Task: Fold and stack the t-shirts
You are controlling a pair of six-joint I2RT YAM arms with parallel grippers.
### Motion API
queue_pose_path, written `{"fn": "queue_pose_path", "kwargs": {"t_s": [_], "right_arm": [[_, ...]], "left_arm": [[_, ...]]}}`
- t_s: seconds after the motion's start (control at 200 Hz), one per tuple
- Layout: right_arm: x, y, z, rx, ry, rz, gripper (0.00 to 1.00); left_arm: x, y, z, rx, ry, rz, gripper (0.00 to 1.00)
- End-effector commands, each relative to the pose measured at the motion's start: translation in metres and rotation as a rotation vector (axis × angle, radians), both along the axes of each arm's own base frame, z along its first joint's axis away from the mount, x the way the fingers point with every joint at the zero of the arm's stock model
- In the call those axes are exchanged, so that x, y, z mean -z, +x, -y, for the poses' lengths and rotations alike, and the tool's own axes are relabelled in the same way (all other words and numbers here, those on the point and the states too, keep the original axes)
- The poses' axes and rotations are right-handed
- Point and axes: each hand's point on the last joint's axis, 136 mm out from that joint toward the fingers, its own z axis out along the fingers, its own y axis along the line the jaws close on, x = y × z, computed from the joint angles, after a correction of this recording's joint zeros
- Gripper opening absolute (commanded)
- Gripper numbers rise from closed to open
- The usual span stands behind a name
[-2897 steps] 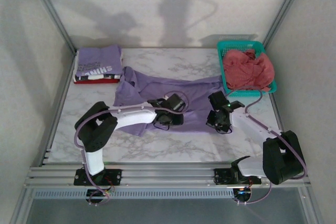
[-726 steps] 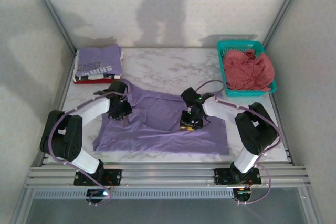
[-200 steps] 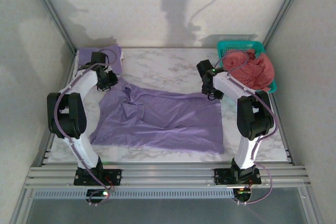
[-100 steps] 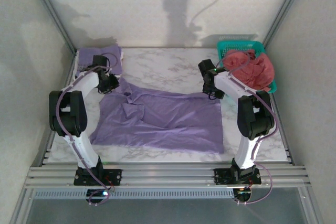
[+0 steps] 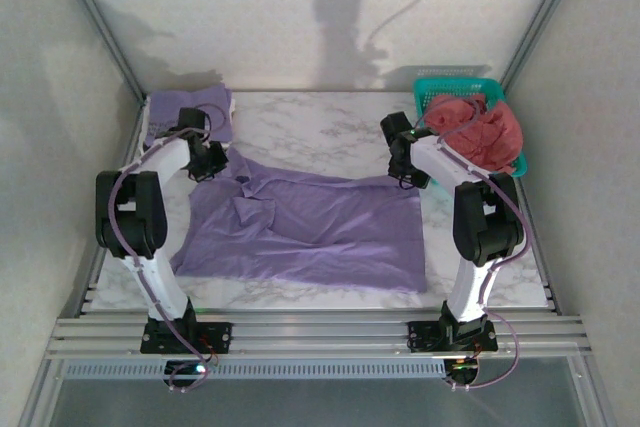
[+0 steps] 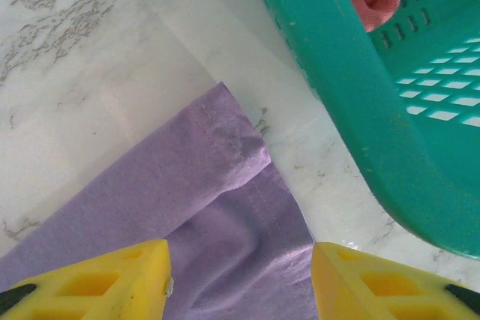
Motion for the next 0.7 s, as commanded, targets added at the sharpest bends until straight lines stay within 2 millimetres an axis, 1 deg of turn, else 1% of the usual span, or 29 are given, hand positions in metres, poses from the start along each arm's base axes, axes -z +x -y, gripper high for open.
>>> {"fn": "queue_pose_path", "kwargs": {"t_s": [0.0, 0.04, 0.13, 0.375, 0.461, 0.696], "right_arm": [[0.000, 0.008, 0.004, 0.047, -0.006, 0.025, 0.52], [0.003, 0.009, 0.002, 0.051, 0.001, 0.021, 0.51], [0.007, 0.011, 0.000, 0.058, 0.009, 0.017, 0.49], [0.020, 0.014, -0.003, 0.073, 0.013, 0.013, 0.46], [0.026, 0.017, -0.005, 0.058, 0.016, 0.009, 0.45], [0.035, 0.025, -0.011, 0.033, 0.021, 0.014, 0.44]], "left_arm": [[-0.043, 0.010, 0.001, -0.010, -0.010, 0.090, 0.00], [-0.048, 0.011, 0.001, -0.010, -0.012, 0.095, 0.00], [-0.053, 0.012, 0.001, -0.008, -0.016, 0.098, 0.00], [-0.046, 0.007, 0.003, -0.002, -0.025, 0.082, 0.00], [-0.047, 0.005, 0.003, -0.002, -0.027, 0.086, 0.00], [-0.047, 0.001, 0.004, 0.004, -0.026, 0.082, 0.00]]}}
